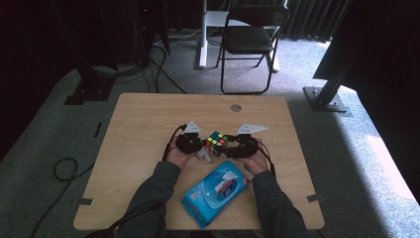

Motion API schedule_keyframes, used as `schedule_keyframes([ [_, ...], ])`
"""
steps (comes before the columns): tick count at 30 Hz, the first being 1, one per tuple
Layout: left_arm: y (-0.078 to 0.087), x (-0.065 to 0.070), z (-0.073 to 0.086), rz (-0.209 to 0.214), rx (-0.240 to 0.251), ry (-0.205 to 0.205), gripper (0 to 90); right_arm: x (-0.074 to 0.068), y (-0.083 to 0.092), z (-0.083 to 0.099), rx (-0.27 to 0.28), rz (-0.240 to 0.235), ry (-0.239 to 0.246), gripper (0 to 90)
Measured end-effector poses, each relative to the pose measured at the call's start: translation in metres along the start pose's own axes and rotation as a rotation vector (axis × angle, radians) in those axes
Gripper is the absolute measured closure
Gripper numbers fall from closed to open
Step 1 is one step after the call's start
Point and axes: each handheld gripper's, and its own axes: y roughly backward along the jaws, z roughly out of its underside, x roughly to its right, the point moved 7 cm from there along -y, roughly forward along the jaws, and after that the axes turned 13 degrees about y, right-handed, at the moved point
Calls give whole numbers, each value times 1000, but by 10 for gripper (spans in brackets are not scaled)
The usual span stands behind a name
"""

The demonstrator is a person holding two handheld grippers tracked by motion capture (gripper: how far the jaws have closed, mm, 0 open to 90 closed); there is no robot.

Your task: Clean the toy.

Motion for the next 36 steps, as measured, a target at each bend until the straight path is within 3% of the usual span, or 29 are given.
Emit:
schedule_keyframes([
  [19, 14, 2, -15, 20, 60, 13, 873, -2, -7, 6, -28, -14, 5, 340],
  [29, 28, 10, -28, 41, 109, -1, 873, 5, -6, 16, -44, 10, -15, 340],
  [36, 35, 16, -27, 57, 129, -12, 872, 11, -2, 15, -31, 33, -29, 340],
])
